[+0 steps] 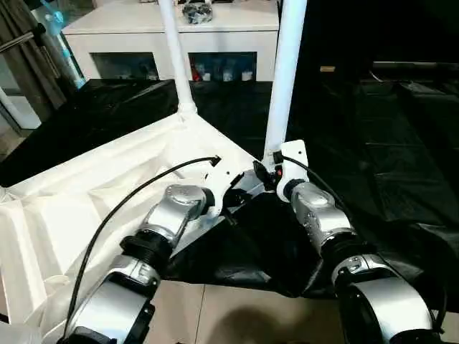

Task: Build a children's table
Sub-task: Rotate leg to tighten

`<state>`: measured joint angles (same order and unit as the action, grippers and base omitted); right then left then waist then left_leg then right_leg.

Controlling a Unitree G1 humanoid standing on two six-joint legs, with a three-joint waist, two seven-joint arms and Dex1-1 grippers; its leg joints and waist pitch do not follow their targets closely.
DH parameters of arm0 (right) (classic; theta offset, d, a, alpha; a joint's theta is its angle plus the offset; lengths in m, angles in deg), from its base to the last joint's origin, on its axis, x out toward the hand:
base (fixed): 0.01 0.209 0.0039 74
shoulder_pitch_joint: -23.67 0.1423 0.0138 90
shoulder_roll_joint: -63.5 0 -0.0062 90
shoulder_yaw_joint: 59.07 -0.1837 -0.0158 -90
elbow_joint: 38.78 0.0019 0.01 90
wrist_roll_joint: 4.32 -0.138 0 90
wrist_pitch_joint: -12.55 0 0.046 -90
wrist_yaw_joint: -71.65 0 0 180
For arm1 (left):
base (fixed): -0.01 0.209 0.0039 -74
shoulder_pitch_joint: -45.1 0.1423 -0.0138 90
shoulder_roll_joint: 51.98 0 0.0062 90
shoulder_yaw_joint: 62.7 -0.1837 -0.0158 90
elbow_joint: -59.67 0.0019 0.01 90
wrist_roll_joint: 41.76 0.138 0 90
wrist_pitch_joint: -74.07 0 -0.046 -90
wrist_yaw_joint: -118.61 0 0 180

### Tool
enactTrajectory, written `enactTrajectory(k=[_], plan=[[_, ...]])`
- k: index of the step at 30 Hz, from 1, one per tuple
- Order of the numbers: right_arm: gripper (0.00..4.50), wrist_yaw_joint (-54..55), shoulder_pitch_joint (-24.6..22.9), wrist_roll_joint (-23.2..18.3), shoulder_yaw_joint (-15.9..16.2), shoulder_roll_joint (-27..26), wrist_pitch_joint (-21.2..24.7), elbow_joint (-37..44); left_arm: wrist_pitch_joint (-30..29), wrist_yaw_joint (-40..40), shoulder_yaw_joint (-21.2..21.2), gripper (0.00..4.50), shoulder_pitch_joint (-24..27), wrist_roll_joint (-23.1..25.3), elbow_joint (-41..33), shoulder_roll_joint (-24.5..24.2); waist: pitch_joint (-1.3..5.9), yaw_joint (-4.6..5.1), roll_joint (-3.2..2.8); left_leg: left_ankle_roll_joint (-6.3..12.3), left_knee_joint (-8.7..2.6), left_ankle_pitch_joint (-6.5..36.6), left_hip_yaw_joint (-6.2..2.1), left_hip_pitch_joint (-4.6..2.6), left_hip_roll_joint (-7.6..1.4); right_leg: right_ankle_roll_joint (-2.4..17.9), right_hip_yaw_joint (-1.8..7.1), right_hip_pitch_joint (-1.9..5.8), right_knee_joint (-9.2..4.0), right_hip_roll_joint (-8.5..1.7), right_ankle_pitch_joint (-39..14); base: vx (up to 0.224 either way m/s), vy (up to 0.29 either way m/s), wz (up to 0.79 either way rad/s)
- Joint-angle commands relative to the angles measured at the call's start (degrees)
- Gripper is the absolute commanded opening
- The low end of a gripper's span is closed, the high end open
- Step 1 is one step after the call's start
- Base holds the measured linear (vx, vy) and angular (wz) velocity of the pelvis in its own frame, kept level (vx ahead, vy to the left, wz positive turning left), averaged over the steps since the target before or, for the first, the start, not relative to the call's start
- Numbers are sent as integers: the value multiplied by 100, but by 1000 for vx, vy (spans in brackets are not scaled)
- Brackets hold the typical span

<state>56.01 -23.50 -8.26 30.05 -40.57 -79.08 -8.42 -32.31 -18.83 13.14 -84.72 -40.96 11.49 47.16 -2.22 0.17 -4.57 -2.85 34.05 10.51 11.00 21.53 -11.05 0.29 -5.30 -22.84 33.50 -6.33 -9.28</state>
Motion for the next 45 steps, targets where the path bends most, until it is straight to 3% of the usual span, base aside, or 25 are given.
enactTrajectory(k=[1,5,8,11,12,13,14,16,21,25,32,40,45], plan=[[379,-355,-96,17,127,-133,218,-341,380,511,-157,0,-121,-127,-467,82,337,3,32,260,-446,1945,-106,-51,-153,1249,191,243,-453,-227,-1862,0,0,0],[409,-743,-104,44,183,111,49,-79,536,765,-172,0,-15,-164,-554,-67,362,-32,37,328,-436,1781,-98,-48,-171,1320,195,250,-417,-226,-1628,0,0,0],[409,-1192,-187,-4,239,258,72,188,564,899,-182,0,24,-191,-589,-137,388,-51,48,444,-405,1408,-81,-20,-178,1455,202,266,-356,-220,-1091,0,0,0],[409,-2161,-473,-108,435,607,151,905,646,1178,-178,0,94,-256,-663,-258,392,-125,64,674,-370,1123,-60,-6,-186,1506,190,298,-314,-211,-783,0,0,0],[409,-2888,-762,-208,614,937,233,1554,702,1471,-197,0,161,-324,-746,-365,388,-183,58,750,-359,1000,-54,-7,-189,1501,185,312,-310,-204,-736,0,0,0],[409,-2888,-762,-208,614,937,233,1554,702,1471,-197,0,161,-324,-746,-365,391,-214,66,779,-355,979,-49,-9,-196,1480,189,310,-310,-209,-725,0,0,0],[409,-3613,-1095,-346,809,1320,355,2241,738,1838,-265,0,240,-379,-848,-506,398,-252,75,810,-352,964,-46,-22,-208,1490,192,302,-300,-206,-679,0,0,0],[409,-4081,-1319,-463,925,1596,476,2659,778,2128,-336,0,300,-399,-917,-623,396,-264,43,830,-348,915,-44,-13,-214,1508,204,290,-284,-213,-609,0,0,0],[409,-4928,-1738,-634,1103,2111,704,3337,768,2697,-424,0,416,-512,-1096,-827,382,-338,71,713,-365,1117,-38,-46,-228,1469,216,274,-314,-208,-918,0,0,0],[409,-5228,-1940,-657,1210,2327,974,3712,712,3074,-495,0,494,-583,-1259,-990,363,-336,102,605,-388,1222,-40,-48,-228,1385,227,262,-353,-212,-1226,0,0,0],[346,-5303,-2030,-740,1302,2353,1259,3989,509,3480,-564,0,579,-656,-1440,-1154,354,-326,106,498,-399,1218,-46,-44,-224,1269,234,252,-365,-213,-1478,0,0,0],[288,-5319,-2142,-706,1371,2385,1393,4134,483,3473,-537,0,626,-601,-1495,-1152,374,-332,122,546,-374,1013,-45,-33,-218,1305,231,260,-331,-217,-1217,0,0,0],[280,-4708,-2152,-553,1265,2140,1440,3874,522,2897,-408,0,557,-467,-1232,-963,365,-317,133,490,-374,1062,-44,-37,-204,1263,228,256,-358,-220,-1394,0,0,0]])
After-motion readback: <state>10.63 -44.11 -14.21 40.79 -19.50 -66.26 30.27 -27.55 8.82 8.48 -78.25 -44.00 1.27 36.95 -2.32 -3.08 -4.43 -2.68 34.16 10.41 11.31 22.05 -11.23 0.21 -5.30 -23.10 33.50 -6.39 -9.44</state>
